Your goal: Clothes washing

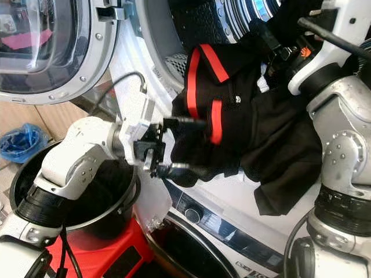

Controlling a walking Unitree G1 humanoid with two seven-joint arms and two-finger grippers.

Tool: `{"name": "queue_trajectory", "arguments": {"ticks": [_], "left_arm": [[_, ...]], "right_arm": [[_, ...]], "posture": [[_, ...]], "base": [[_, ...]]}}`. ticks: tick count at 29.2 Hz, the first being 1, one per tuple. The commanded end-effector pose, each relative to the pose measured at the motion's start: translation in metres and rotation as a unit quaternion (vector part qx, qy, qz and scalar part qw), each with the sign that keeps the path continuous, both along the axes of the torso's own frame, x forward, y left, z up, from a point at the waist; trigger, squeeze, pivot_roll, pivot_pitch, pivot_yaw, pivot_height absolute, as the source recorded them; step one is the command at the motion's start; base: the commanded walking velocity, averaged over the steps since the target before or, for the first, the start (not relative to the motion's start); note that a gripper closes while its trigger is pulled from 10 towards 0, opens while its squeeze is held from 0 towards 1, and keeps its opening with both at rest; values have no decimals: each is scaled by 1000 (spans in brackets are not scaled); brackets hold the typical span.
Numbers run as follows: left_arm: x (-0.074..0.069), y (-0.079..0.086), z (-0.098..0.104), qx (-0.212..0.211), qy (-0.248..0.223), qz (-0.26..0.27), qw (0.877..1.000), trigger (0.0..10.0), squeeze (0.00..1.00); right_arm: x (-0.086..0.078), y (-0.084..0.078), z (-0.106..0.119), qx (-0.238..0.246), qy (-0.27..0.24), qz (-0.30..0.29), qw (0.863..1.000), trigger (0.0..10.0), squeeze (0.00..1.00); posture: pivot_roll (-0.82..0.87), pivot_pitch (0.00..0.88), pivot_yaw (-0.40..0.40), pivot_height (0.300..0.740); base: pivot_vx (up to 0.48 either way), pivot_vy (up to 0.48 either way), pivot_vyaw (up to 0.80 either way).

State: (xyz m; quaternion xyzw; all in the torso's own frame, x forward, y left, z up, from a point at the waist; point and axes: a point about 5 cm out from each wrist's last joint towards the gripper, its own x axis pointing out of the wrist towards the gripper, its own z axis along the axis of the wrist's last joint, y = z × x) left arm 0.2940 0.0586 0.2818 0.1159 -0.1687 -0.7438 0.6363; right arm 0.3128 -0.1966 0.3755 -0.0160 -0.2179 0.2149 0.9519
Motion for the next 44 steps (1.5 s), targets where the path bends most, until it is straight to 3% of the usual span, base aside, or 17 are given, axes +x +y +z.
{"name": "queue_trajectory", "arguments": {"ticks": [1,12,14,21,26,36,44], "left_arm": [[-1,-4,-1,16,-2,-21,1000,10000,0],[26,-5,6,31,-51,38,997,10000,0],[31,-8,14,-2,-58,54,997,10000,0],[29,-15,26,-30,-65,31,997,10000,0],[28,-20,37,-39,-90,10,995,10000,0],[26,-22,55,-61,-122,1,991,10000,0],[26,-20,70,-122,-133,13,983,10000,0]], "right_arm": [[-2,-5,-9,6,16,2,1000,10000,0],[-14,6,-18,-27,10,34,999,10000,0],[-17,6,-22,-34,13,34,999,10000,0],[-20,0,-23,-32,13,16,999,10000,0],[-31,-12,-4,-12,-28,6,1000,10000,0],[-57,-24,13,2,-106,24,994,10000,0],[-73,-43,-1,-47,-97,-6,994,10000,0]], "posture": [[0,130,-54,740],[-4,137,-46,740],[-11,126,-41,740],[-15,118,-43,740],[-19,127,-44,740],[-28,137,-41,740],[-29,137,-43,740]], "base": [[0,0,0],[0,0,0],[0,0,0],[0,0,0],[0,0,0],[0,0,0],[0,0,0]]}}
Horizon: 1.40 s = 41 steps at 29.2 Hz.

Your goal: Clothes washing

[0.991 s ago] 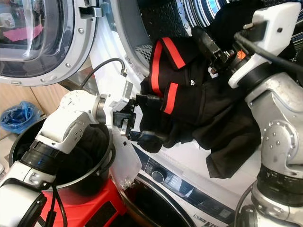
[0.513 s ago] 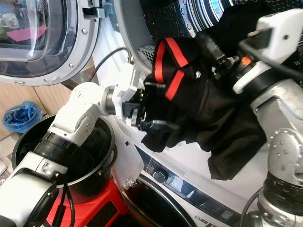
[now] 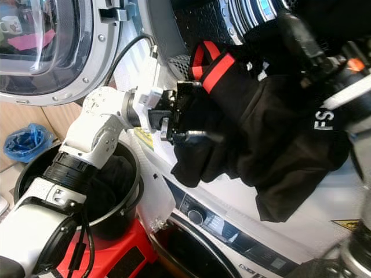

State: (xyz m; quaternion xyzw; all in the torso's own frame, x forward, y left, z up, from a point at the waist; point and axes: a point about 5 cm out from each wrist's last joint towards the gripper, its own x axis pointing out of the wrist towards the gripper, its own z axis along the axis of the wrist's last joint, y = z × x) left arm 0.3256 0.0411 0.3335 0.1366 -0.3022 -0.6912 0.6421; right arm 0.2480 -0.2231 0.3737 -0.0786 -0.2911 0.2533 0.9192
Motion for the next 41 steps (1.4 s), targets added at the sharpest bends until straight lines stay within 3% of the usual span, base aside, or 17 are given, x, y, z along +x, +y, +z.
{"name": "queue_trajectory", "arguments": {"ticks": [1,10,12,17,21,27,35,41], "left_arm": [[-6,-3,19,-27,-29,-14,999,10000,0],[-13,-3,21,-27,-9,-58,998,10000,0],[-14,-2,21,-16,-6,-69,997,10000,0],[-14,-3,22,-30,0,-68,997,10000,0],[-15,-5,22,-51,15,-69,996,10000,0],[-16,-9,18,-31,17,-82,996,10000,0],[-14,-6,22,-29,12,-79,996,10000,0],[-13,-2,34,-50,7,-76,996,10000,0]], "right_arm": [[-8,-18,0,11,-6,-41,999,10000,0],[-12,-19,-9,8,-5,-23,1000,10000,0],[-22,-11,-11,-1,-31,22,999,10000,0],[-34,-10,-12,4,-52,46,998,10000,0],[-33,-11,-24,6,-34,36,999,10000,0],[-34,-12,-29,5,-25,35,999,10000,0],[-39,-10,-38,4,-16,42,999,10000,0],[-41,-10,-44,2,-9,44,999,10000,0]], "posture": [[-29,137,-43,740],[-26,126,-41,740],[-27,126,-39,740],[-30,128,-39,740],[-34,133,-36,740],[-37,132,-35,740],[-39,134,-28,740],[-33,139,-30,740]], "base": [[0,0,0],[0,0,0],[0,0,0],[0,0,0],[0,0,0],[0,0,0],[0,0,0],[0,0,0]]}}
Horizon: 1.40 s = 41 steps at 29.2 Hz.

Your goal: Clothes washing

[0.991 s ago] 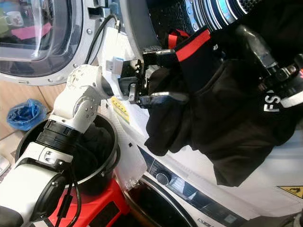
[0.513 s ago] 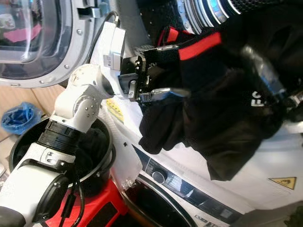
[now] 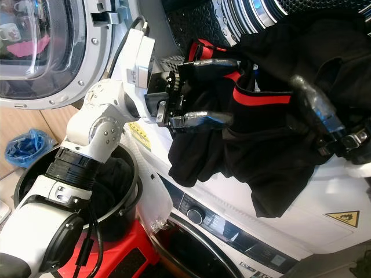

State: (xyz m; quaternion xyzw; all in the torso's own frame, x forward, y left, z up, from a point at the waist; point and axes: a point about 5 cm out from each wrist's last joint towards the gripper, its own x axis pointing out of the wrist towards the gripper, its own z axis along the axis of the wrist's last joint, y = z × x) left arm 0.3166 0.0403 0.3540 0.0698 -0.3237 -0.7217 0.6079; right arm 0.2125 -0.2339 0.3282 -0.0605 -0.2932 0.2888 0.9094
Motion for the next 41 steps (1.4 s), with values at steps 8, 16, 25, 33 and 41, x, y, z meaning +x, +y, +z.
{"name": "queue_trajectory", "arguments": {"ticks": [8,16,25,33,41], "left_arm": [[0,0,19,-17,-22,1,1000,10000,0],[5,0,19,-36,-16,20,999,10000,0],[13,2,13,-44,47,5,998,10000,0],[17,-2,-7,-19,113,-19,993,10000,0],[8,-5,-13,-23,223,-147,963,10000,0]], "right_arm": [[-6,6,-10,-18,6,6,1000,10000,0],[-19,5,1,-12,-38,31,999,10000,0],[-24,9,-3,-13,-38,44,998,10000,0],[-22,12,-2,-10,-40,58,997,10000,0],[-22,19,-5,0,-41,76,996,10000,0]], "posture": [[-36,141,-30,740],[-38,149,-38,740],[-40,147,-38,740],[-36,150,-39,740],[-37,143,-33,740]], "base": [[0,0,0],[0,0,0],[0,0,0],[0,0,0],[0,0,0]]}}
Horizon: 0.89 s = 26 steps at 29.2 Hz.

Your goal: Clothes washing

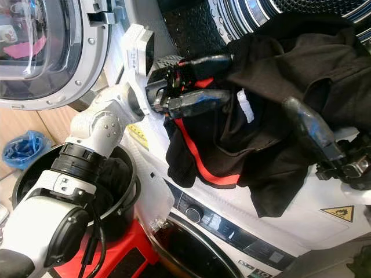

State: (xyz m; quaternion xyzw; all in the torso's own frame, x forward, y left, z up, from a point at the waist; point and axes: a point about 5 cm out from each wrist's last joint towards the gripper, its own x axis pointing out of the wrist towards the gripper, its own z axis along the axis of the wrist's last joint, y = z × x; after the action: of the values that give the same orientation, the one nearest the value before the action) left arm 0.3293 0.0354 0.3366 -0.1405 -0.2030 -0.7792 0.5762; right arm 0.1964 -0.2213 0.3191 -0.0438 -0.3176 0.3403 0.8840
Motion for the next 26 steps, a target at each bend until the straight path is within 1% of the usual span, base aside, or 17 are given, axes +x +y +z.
{"name": "queue_trajectory", "arguments": {"ticks": [1,2,3,4,5,6,7,10,11,15,17,19,20,21,22,25,26], "left_arm": [[-5,-1,5,-8,6,-31,999,10000,0],[-6,-2,4,0,0,-33,999,10000,0],[-9,-4,0,26,-23,-35,999,10000,0],[-10,-6,-2,39,-36,-36,998,10000,0],[-12,-7,-4,56,-59,-32,996,10000,0],[-13,-9,-8,76,-82,-25,993,10000,0],[-13,-12,-15,112,-113,-19,987,10000,0],[-13,-12,-19,131,-117,-24,984,10000,0],[-11,-11,-21,138,-105,-30,984,10000,0],[-6,-12,-20,132,-95,-30,986,10000,0],[0,-18,-15,127,-135,16,983,10000,0],[4,-24,-8,122,-177,73,974,10000,0],[6,-27,-3,121,-211,106,964,10000,0],[5,-29,1,125,-250,126,952,10000,0],[2,-30,3,125,-271,119,947,10000,0],[-2,-29,6,120,-260,85,954,10000,0],[-5,-27,6,120,-253,63,958,10000,0]], "right_arm": [[-6,7,4,-5,-19,16,1000,10000,0],[-6,8,4,-3,-19,18,1000,10000,0],[-6,9,3,-1,-19,21,1000,10000,0],[-6,9,3,0,-19,21,1000,10000,0],[-6,10,2,2,-18,23,1000,10000,0],[-5,10,1,3,-17,24,1000,10000,0],[-4,12,-1,5,-14,24,1000,10000,0],[-3,13,-2,6,-12,26,1000,10000,0],[-3,15,-3,6,-12,28,1000,10000,0],[-3,17,-3,11,-14,34,999,10000,0],[-4,18,-4,12,-14,37,999,10000,0],[-4,19,-4,13,-14,37,999,10000,0],[-4,19,-4,14,-14,38,999,10000,0],[-4,20,-5,15,-13,39,999,10000,0],[-4,21,-5,16,-13,39,999,10000,0],[-3,22,-6,18,-12,41,999,10000,0],[-3,22,-7,19,-13,41,999,10000,0]], "posture": [[-38,140,-31,740],[-37,139,-30,740],[-37,136,-29,740],[-37,136,-29,740],[-39,135,-26,740],[-37,134,-25,740],[-36,133,-26,740],[-35,132,-25,740],[-37,132,-22,740],[-43,128,-19,740],[-51,126,-19,740],[-48,124,-19,740],[-52,125,-16,740],[-50,124,-17,740],[-49,125,-17,740],[-48,125,-15,740],[-47,125,-15,740]], "base": [[0,0,0],[0,0,0],[0,0,0],[0,0,0],[0,0,0],[0,0,0],[0,0,0],[0,0,0],[0,0,0],[0,0,0],[0,0,0],[0,0,0],[0,0,0],[0,0,0],[0,0,0],[0,0,0],[0,0,0]]}}
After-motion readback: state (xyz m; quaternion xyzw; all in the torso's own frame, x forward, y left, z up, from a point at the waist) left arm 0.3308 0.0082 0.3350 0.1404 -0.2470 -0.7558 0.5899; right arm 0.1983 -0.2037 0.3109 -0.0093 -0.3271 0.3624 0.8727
